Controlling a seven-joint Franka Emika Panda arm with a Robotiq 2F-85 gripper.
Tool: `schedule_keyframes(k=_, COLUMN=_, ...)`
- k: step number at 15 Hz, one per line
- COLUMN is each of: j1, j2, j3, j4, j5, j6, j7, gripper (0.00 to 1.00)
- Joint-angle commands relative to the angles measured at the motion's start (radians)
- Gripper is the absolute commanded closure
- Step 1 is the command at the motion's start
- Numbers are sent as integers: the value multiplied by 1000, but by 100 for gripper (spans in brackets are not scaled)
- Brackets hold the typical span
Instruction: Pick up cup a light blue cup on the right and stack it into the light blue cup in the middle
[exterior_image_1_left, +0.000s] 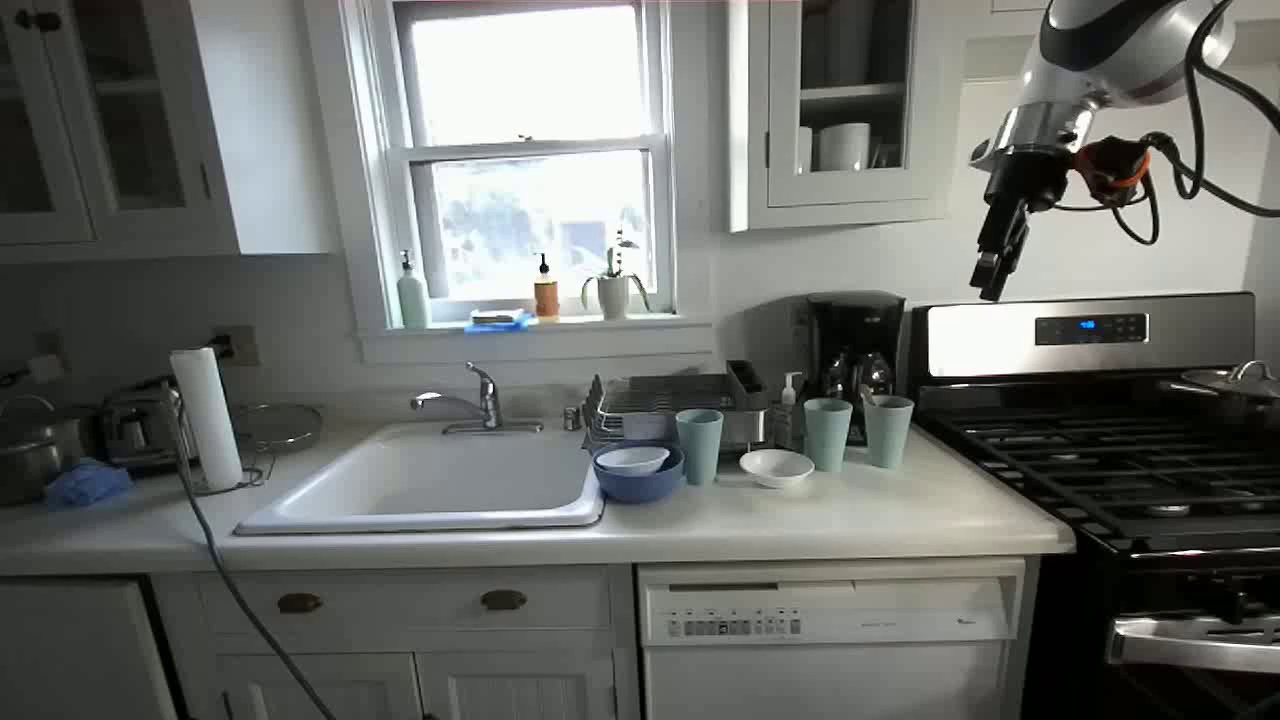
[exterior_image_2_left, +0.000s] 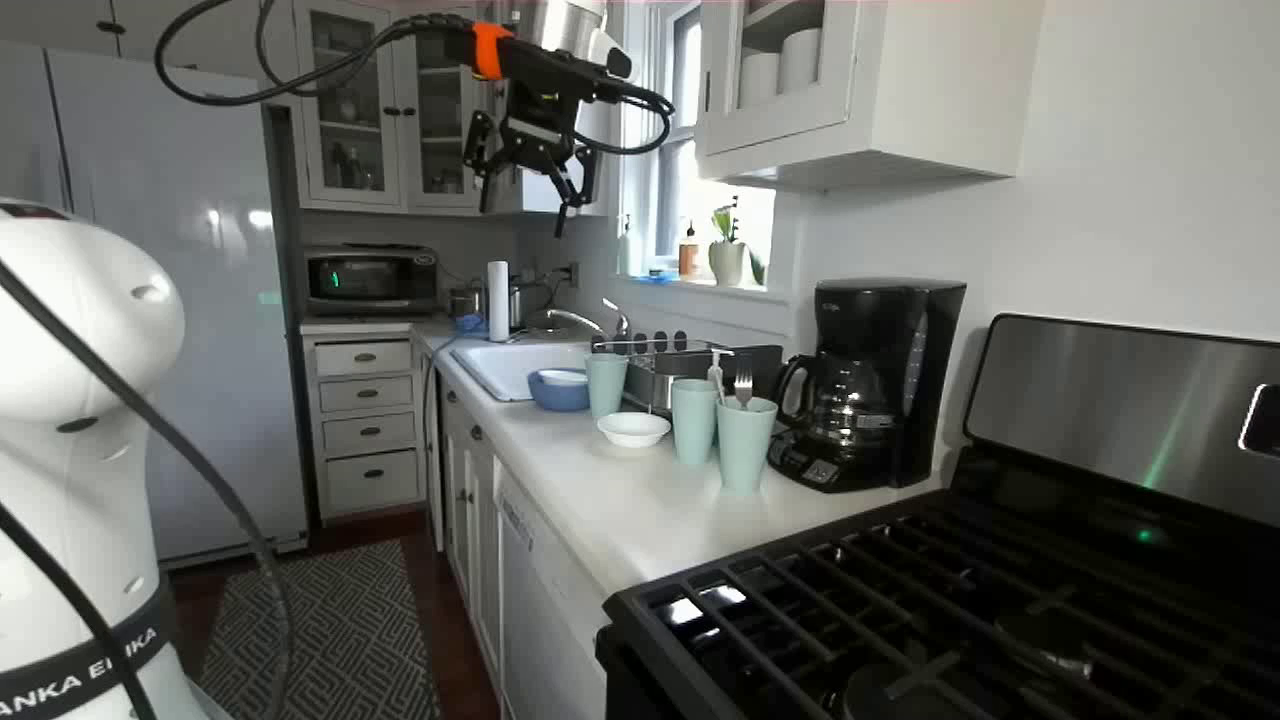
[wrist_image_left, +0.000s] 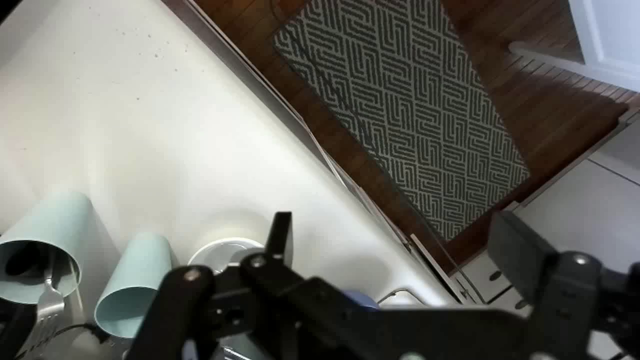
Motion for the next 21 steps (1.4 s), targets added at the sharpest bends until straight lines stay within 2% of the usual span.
schedule_keyframes(k=1, j1=-31, j2=6, j3=24, j4=2, j5=14, j6=-4, j7=-13, gripper=0)
schedule_keyframes(k=6, j1=-31, j2=6, j3=24, j4=2, j5=14, j6=-4, j7=-13, gripper=0)
schedule_keyframes(k=10, j1=-25, j2=77, j3=54, j4=-5, j5=-27, j6=73, j7=-51, gripper=0)
schedule_keyframes(k=15, j1=-26, j2=202, j3=102, j4=-31, j5=-105, j6=287, j7=-114, gripper=0)
schedule_keyframes(k=21, j1=-57, j2=380, j3=108, j4=-13, j5=-142, j6=528, j7=-189, gripper=0)
